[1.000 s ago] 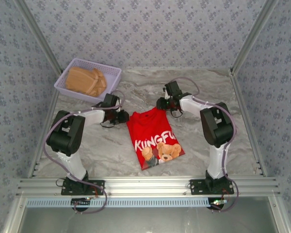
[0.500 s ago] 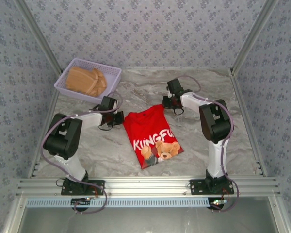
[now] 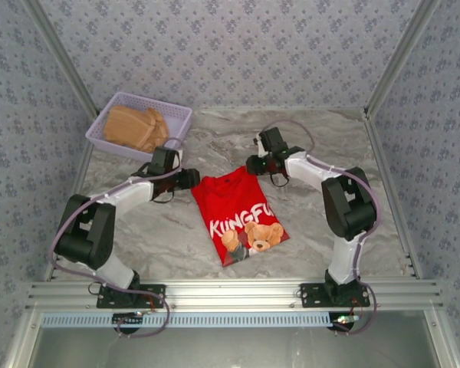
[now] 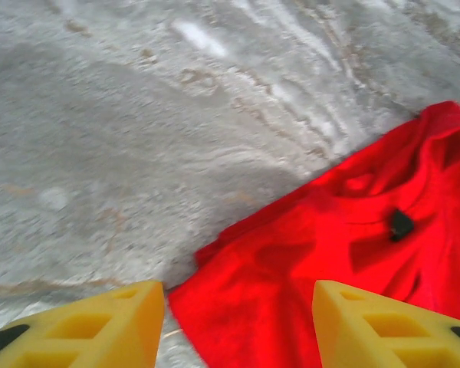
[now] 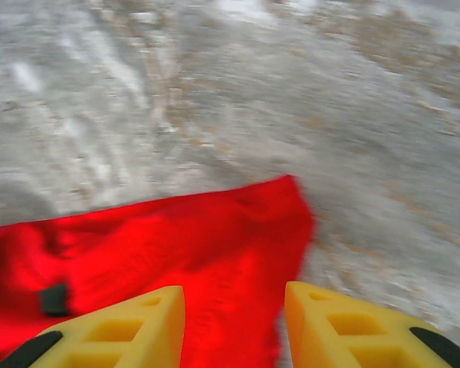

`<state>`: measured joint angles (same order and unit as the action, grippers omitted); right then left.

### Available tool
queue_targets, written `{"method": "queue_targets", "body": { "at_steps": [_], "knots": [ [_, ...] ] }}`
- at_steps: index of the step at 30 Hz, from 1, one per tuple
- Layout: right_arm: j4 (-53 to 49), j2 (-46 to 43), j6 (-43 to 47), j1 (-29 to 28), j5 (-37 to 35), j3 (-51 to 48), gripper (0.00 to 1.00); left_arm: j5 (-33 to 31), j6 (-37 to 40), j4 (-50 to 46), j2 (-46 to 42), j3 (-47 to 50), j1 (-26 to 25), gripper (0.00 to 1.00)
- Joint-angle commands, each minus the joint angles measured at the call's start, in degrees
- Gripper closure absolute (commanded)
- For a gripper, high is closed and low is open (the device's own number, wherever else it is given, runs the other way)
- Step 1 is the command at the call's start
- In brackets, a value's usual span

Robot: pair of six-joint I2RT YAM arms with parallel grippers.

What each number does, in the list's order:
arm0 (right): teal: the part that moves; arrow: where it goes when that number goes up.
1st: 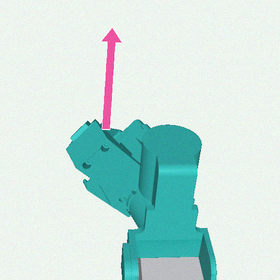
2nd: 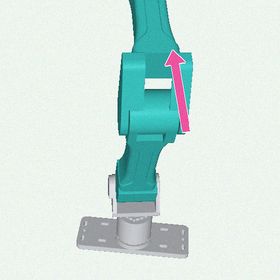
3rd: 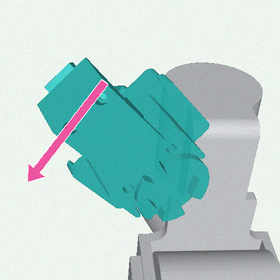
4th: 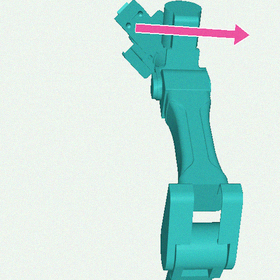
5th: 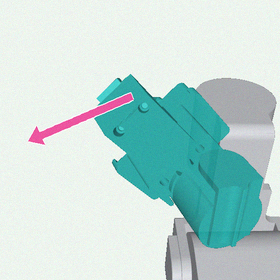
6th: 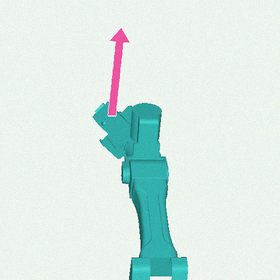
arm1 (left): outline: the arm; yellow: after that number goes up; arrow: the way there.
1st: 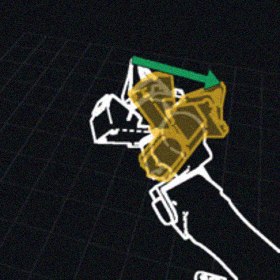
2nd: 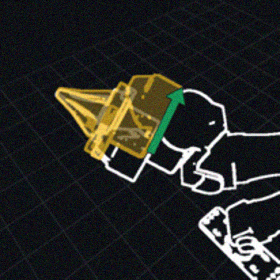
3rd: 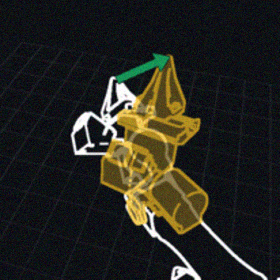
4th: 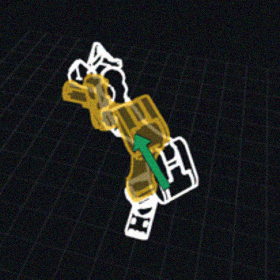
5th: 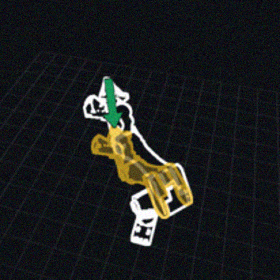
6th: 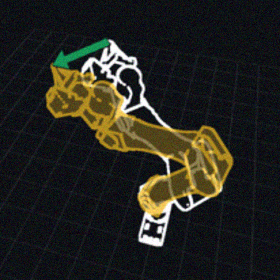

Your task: Fold the inside-out t-shirt

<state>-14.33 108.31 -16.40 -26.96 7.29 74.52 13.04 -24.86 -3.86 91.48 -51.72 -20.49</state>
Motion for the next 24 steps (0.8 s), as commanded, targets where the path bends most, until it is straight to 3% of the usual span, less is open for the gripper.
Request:
{"method": "queue_targets", "body": {
  "at_steps": [1, 8, 17, 24],
  "knots": [
    [-0.64, 2.43, 0.39, -2.22, 2.03, 2.17, 0.58, 4.02, 4.67, 0.15, 4.57, -4.28, -1.23, 0.44],
    [-5.28, 9.22, -2.41, -3.06, -0.64, 9.63, 0.6, 5.29, 13.12, -7.44, 12.7, -13.54, -2.71, 0.4],
    [-7.81, 13.05, -3.09, -2.77, -2.9, 12.75, 0.64, 10.19, 19.55, -16.3, 19.13, -21.31, -2.8, 0.5],
    [-7.91, 13.24, -3.2, -2.49, -3.23, 12.67, 0.64, 6.67, 19.98, -17.96, 20.19, -23.18, -1.96, 0.82]
  ]
}}
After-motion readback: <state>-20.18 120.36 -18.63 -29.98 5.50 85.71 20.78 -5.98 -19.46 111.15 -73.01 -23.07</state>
